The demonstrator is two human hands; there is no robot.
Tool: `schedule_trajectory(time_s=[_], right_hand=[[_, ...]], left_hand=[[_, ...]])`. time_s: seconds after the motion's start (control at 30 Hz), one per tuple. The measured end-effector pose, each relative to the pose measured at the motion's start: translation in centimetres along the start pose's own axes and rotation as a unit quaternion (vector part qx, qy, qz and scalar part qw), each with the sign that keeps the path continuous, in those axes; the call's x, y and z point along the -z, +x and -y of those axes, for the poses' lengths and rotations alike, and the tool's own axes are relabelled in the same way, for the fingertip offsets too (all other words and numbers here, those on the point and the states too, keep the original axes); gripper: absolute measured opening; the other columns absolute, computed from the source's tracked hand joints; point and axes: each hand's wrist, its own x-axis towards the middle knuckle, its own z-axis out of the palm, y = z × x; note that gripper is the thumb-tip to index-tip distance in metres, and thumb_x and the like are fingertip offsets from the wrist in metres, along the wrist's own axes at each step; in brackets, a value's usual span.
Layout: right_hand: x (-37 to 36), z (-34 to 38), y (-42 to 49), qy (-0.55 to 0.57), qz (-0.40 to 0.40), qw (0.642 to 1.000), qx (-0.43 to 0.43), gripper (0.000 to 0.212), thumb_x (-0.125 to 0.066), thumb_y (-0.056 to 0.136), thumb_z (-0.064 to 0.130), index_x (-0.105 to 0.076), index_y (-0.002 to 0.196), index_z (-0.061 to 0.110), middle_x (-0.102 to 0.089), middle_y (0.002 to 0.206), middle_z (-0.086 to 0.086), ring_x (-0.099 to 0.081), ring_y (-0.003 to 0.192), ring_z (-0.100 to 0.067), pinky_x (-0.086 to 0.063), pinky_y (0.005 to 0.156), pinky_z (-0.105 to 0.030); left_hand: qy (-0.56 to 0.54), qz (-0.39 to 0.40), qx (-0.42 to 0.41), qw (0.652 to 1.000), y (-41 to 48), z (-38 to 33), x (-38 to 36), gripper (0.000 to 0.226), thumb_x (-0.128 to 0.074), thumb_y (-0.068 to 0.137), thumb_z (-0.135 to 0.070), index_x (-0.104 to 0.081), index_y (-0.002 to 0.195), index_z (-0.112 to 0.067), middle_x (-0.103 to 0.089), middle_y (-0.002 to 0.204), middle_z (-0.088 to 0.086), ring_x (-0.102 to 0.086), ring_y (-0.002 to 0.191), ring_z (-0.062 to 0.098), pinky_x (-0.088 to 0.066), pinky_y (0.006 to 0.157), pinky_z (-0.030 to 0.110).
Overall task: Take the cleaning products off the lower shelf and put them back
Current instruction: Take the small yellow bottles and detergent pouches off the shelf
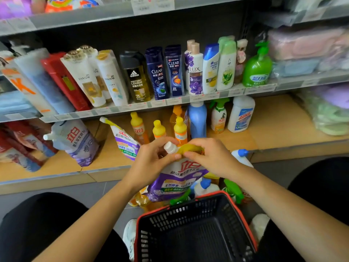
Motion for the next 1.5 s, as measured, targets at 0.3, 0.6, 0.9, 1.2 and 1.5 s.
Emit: schedule_trajectory(time_s=[0.3,0.6,0.9,1.2,1.5], right_hand=[[1.5,0.1,0.4,0.134,-0.048,0.988,0.061,0.012,-0.068,0.093,0.014,-0.078,0.095,0.021,-0.073,0.084,0.021,-0.067,0.083,0.002,-0.048,0.072,-0.012],[2.8,0.8,-0.1,0.100,-0.079,0.989,0.078,0.015,-0.068,0.092,0.007,-0.078,0.102,0.002,-0.068,0.079,0.019,-0.065,0.080,0.007,-0.044,0.072,-0.008],[2.3,1.0,-0.4,0.065,-0.079,0.991,0.086,0.016,-0.069,0.093,0.013,-0.078,0.102,0.004,-0.076,0.090,-0.005,-0.070,0.085,-0.012,-0.056,0.077,-0.036],[3.4,0.5,-0.4,0.137,-0.100,0.984,0.055,0.017,-0.067,0.093,0.006,-0.075,0.107,0.000,-0.074,0.092,0.005,-0.067,0.086,0.004,-0.052,0.080,-0.018],[3.8,0.7,-0.5,0.169,-0.094,0.980,0.052,0.015,-0.067,0.092,0.006,-0.075,0.105,0.007,-0.074,0.086,0.007,-0.068,0.082,-0.002,-0.054,0.076,-0.022]], left_hand=[[-0.076,0.008,-0.006,0.997,0.5,-0.5,0.2,0.039,-0.057,0.099,-0.026,-0.060,0.138,-0.022,-0.070,0.127,-0.003,-0.064,0.122,0.018,-0.056,0.096,0.031],[-0.016,-0.103,-0.055,0.993,0.9,-1.3,-0.6,0.024,-0.071,0.091,-0.028,-0.074,0.115,-0.033,-0.077,0.103,-0.015,-0.074,0.092,0.008,-0.057,0.069,0.017],[0.000,-0.170,-0.059,0.984,2.0,-1.7,-1.6,0.010,-0.077,0.083,-0.026,-0.078,0.093,-0.029,-0.075,0.092,-0.007,-0.070,0.083,0.010,-0.057,0.070,0.023],[-0.019,-0.137,-0.089,0.986,2.1,-0.9,-1.2,0.031,-0.075,0.087,-0.009,-0.074,0.118,-0.012,-0.076,0.112,-0.010,-0.071,0.106,0.005,-0.054,0.088,0.016],[-0.089,-0.078,-0.032,0.992,2.1,-0.6,-1.3,0.038,-0.076,0.082,-0.019,-0.070,0.118,-0.025,-0.079,0.092,-0.005,-0.073,0.085,0.008,-0.056,0.072,0.018]])
